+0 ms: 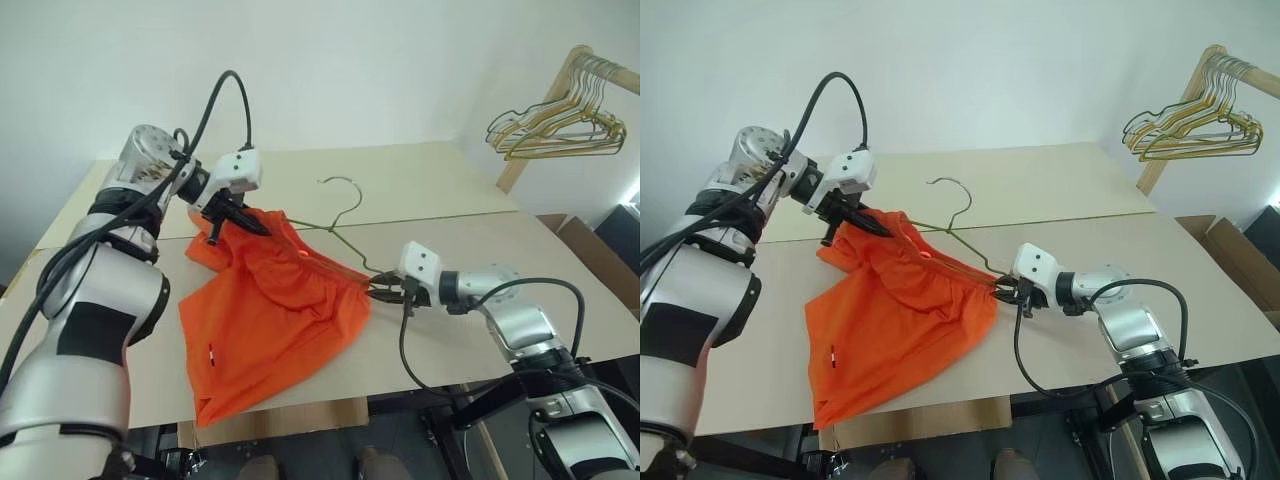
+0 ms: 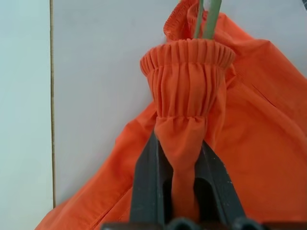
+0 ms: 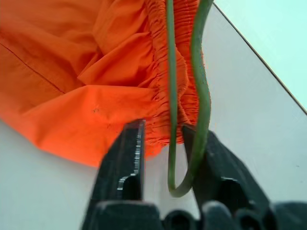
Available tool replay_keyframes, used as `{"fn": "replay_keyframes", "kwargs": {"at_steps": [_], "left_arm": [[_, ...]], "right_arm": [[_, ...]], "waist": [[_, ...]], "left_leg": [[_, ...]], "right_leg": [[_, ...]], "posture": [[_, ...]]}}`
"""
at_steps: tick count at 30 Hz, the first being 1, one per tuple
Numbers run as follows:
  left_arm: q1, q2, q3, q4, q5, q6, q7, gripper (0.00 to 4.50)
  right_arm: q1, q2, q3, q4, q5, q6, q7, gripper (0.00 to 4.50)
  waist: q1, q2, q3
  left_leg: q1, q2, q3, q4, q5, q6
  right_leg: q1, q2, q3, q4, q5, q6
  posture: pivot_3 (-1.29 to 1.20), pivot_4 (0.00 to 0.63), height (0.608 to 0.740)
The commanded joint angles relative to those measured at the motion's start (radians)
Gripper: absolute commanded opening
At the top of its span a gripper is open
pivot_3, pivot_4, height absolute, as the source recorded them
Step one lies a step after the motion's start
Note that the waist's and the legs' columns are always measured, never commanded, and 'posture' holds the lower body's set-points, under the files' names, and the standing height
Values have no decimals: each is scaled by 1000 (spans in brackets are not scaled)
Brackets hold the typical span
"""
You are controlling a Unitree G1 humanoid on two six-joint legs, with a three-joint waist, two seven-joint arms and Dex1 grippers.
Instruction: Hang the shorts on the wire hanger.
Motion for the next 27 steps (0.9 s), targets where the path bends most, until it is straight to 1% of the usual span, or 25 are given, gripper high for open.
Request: {"fn": "replay_keyframes", "kwargs": {"at_steps": [1,2,4,6,9,11,13,15,18,22,27], "left_arm": [[-39,32,4,-35,-51,-10,-3,0],[-40,36,12,-38,-60,-12,-3,0],[-41,45,29,-47,-96,-2,-3,0],[-44,61,29,-65,-141,23,-3,0],[-48,86,-6,-79,-147,1,-3,0],[-48,96,-20,-92,-162,6,-3,0],[-49,101,-24,-99,-175,13,-3,0],[-51,104,-31,-99,-183,11,-3,0],[-54,103,-36,-97,-192,12,-3,0],[-56,101,-33,-101,-208,17,-3,0],[-56,102,-37,-102,-218,17,-3,0]], "right_arm": [[-27,-28,-89,21,21,-23,-30,2988],[-25,-42,-110,30,37,-5,-21,3298],[-3,-68,-162,47,71,7,-10,3298],[11,-83,-227,76,132,79,-11,3298],[49,-81,-324,128,221,143,-11,3298],[107,-70,-350,121,260,166,7,3298],[149,-46,-345,96,303,221,27,3298],[178,-8,-332,74,330,220,41,3298],[161,59,-302,78,370,294,42,3298],[102,145,-247,125,348,292,17,3298],[34,211,-211,201,323,263,12,3298]], "waist": [[0,0,0],[0,0,0],[1,0,0],[1,0,0],[1,0,0],[1,0,0],[1,0,0],[-4,0,0],[-15,0,0],[-25,0,0],[-24,0,0]], "left_leg": [[0,0,0,0,0,0],[0,0,0,0,0,0],[0,0,0,0,0,0],[0,0,0,0,0,0],[0,0,0,0,0,0],[1,0,0,0,0,0],[1,0,0,0,0,0],[2,0,0,0,0,0],[3,0,1,1,0,0],[3,0,0,1,0,0],[2,0,0,1,0,0]], "right_leg": [[0,0,0,0,0,0],[0,0,0,0,0,0],[0,0,0,-1,0,0],[0,0,0,-1,0,0],[0,0,0,-1,0,0],[1,0,0,-1,0,0],[1,0,0,0,0,0],[2,0,0,0,0,0],[1,0,2,3,0,0],[1,0,2,5,0,1],[0,0,2,6,0,1]], "posture": [[-32,0,740],[-35,0,740],[-35,0,740],[-35,0,740],[-31,0,740],[-26,0,740],[-26,0,740],[-26,0,740],[-29,0,740],[-28,0,740],[-23,0,740]]}}
